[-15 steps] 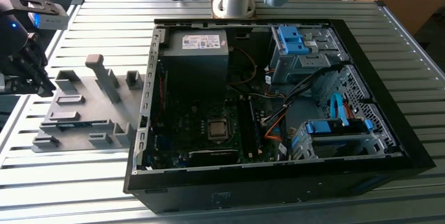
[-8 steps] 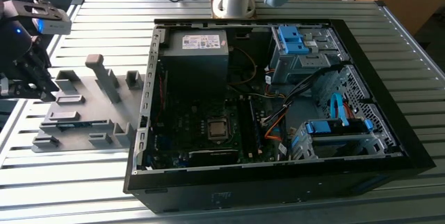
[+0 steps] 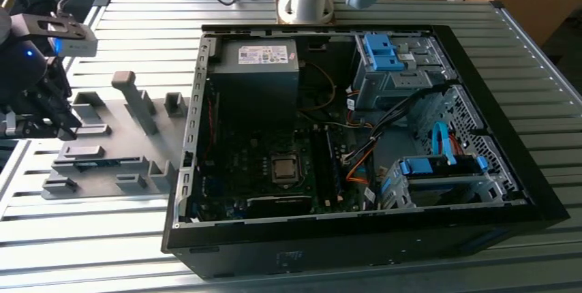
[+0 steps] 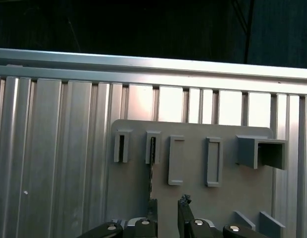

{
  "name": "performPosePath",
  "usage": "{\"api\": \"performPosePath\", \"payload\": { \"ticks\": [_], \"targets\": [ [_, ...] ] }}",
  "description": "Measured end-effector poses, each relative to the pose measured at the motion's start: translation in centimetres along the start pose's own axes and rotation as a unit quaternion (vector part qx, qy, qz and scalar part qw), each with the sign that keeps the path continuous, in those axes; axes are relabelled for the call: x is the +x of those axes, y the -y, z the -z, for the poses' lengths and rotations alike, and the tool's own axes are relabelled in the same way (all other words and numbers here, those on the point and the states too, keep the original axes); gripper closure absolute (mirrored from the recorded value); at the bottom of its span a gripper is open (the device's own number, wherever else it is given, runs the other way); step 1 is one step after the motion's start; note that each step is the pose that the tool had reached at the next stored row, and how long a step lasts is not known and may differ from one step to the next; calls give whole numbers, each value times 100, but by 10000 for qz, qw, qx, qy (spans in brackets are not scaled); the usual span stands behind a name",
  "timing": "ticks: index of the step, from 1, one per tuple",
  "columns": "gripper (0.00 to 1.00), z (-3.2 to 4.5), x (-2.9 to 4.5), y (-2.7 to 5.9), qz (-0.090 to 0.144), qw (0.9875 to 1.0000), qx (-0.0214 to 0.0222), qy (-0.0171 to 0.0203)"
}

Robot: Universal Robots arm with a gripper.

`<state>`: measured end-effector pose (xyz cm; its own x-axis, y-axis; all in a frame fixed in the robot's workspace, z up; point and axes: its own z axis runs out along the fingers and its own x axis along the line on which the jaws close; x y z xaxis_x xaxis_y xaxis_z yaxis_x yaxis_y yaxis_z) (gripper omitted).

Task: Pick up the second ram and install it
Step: 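Pick up the second ram and move it above second insertion slot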

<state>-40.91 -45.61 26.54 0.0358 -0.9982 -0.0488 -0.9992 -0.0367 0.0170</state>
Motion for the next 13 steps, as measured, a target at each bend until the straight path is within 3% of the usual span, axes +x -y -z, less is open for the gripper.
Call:
{"api": "performPosePath", "payload": {
  "ticks": [6,13],
  "targets": [
    [70,-57,9,3,-185,9998,7,2],
    [70,-165,75,3,-192,9998,9,3]
  ]
}}
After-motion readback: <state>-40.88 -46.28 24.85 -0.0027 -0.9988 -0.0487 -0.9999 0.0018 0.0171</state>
